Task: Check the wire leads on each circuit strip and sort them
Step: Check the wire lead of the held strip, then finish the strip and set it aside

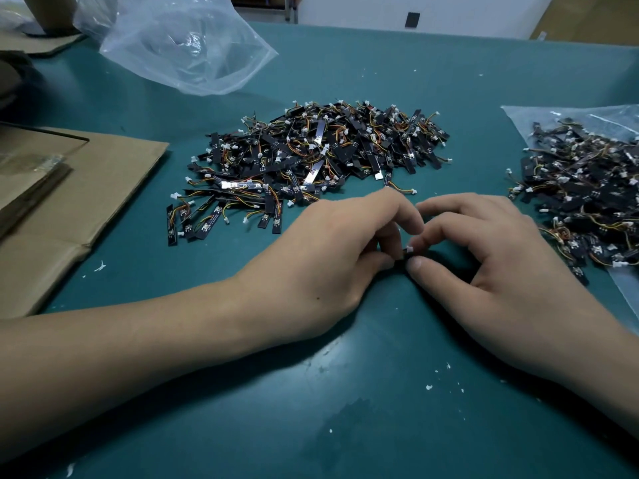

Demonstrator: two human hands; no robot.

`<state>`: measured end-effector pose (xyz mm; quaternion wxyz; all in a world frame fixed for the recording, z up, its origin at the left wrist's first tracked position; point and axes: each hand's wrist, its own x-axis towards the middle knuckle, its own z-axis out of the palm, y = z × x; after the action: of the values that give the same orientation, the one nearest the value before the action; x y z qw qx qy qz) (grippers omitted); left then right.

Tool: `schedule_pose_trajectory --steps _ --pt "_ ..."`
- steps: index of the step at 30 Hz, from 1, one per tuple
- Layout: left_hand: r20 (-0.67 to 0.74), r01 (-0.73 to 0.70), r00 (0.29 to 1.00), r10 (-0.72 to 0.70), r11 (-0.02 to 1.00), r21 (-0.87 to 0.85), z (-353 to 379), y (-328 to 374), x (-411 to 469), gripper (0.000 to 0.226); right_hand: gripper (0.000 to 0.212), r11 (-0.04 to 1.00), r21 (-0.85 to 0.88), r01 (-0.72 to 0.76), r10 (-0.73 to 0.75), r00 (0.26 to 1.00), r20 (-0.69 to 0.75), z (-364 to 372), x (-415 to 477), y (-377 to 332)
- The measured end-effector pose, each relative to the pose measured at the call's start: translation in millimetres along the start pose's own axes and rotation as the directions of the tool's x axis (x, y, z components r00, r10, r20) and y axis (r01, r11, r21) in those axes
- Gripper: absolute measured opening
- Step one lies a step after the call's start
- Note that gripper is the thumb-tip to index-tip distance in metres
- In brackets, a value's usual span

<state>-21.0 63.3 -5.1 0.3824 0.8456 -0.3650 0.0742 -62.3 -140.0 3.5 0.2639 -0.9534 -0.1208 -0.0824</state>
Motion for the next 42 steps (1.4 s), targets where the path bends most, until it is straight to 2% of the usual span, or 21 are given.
schedule_pose_trajectory --steps 7,10,12,15,17,19,23,25,29,35,39,42 --pt "-0.111 -0.100 0.990 0.088 0.988 -0.114 7 -5 -1 0.033 0.018 0.996 0.089 0.014 -0.014 1.000 -0.005 -1 0 3" --pt "-0.146 -0.175 0.975 0.168 0.984 -0.039 -1 -2 -2 0.026 0.045 0.984 0.173 -0.028 0.042 0.996 -0.075 -3 -3 5" --pt "-0.150 -0.187 0.972 0.181 0.982 -0.021 -6 2 -3 0.023 0.052 0.980 0.198 0.035 -0.009 0.991 -0.133 -5 -4 2" --pt "-0.149 -0.198 0.970 0.190 0.980 -0.037 -8 6 -3 0.015 0.027 0.978 0.133 0.161 -0.141 0.979 -0.150 -3 -4 1" --pt "-0.147 -0.215 0.967 0.206 0.975 -0.049 -9 8 -4 0.011 0.012 0.973 0.142 0.183 -0.164 0.977 -0.137 -2 -3 2" --pt "-0.150 -0.219 0.966 0.210 0.974 -0.049 -10 8 -4 0.011 0.006 0.964 0.186 0.191 -0.165 0.975 -0.146 -1 -3 3" --pt "-0.138 -0.083 0.987 0.082 0.997 -0.003 -9 9 -4 0.021 0.004 0.944 0.261 0.203 -0.147 0.964 -0.220 -2 -4 3" --pt "-0.151 -0.037 0.988 0.036 0.999 -0.004 -9 9 -3 0.011 0.004 0.937 0.279 0.211 -0.144 0.960 -0.241 -2 -4 4" --pt "-0.132 -0.015 0.991 0.016 1.000 0.010 -9 9 -2 0.006 0.003 0.934 0.261 0.245 -0.178 0.950 -0.255 -3 -4 3" --pt "-0.052 -0.001 0.999 0.012 0.978 0.207 -2 8 -4 0.009 0.008 0.948 0.179 0.265 -0.214 0.942 -0.259 -2 -3 3" --pt "-0.083 0.040 0.996 -0.025 0.982 0.187 -1 5 -4 0.014 0.009 0.950 0.133 0.281 -0.240 0.934 -0.264 -2 -4 1" --pt "-0.119 0.033 0.993 -0.020 0.994 0.108 -3 5 -3 0.012 0.005 0.946 0.158 0.283 -0.224 0.923 -0.312 -2 -5 0"
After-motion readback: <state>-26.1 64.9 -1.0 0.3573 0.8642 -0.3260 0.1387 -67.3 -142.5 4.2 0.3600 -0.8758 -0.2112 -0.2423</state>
